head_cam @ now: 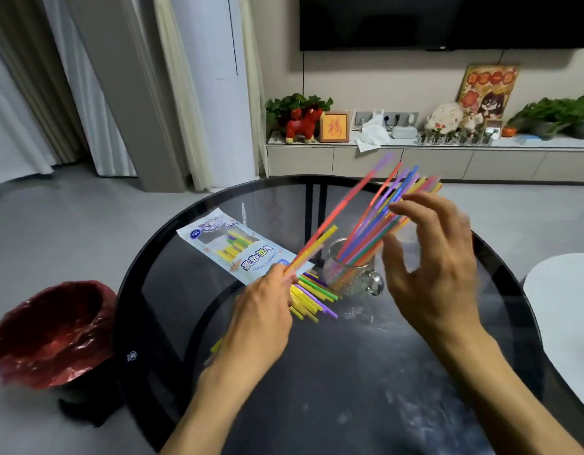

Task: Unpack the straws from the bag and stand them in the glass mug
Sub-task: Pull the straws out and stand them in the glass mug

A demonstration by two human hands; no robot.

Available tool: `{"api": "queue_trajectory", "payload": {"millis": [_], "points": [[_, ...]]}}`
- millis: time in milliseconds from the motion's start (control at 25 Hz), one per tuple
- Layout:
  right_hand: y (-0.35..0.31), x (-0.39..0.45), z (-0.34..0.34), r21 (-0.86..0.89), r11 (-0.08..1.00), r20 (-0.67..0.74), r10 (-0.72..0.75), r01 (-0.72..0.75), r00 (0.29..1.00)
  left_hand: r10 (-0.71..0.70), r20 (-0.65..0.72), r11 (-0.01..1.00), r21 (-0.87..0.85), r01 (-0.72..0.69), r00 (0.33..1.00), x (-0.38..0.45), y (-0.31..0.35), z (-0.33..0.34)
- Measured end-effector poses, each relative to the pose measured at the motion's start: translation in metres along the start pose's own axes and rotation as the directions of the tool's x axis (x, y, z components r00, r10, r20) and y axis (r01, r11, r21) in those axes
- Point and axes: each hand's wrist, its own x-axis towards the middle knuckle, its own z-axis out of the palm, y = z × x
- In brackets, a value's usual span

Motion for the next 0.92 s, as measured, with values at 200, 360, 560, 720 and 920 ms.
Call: {"api": "queue_trajectory", "payload": {"millis": [200,360,560,720,920], "points": [[-0.019,-0.005,0.019,0.79,0.031,0.58,0.282,-0.612,0.764,0.038,-0.074,0.787,-0.612,-0.076,0.997,-0.001,0.021,-0.015],[-0.036,-0.014,0.025,0.703,0.07,0.706,0.048,-0.707,0.707,0.01,0.14,0.798,-0.598,0.077,0.99,-0.012,0.012,0.02],[-0.032,-0.016,0.023,0.701,0.136,0.709,-0.022,-0.7,0.705,0.134,0.143,0.754,-0.657,-0.007,0.981,-0.002,0.006,0.023],[-0.03,-0.017,0.023,0.693,0.218,0.706,-0.006,-0.688,0.709,0.111,0.216,0.769,-0.638,0.054,0.97,-0.007,-0.003,0.037],[-0.026,-0.013,0.019,0.721,0.243,0.67,-0.006,-0.649,0.742,0.133,0.236,0.747,-0.663,0.059,0.963,-0.004,-0.005,0.042]]}}
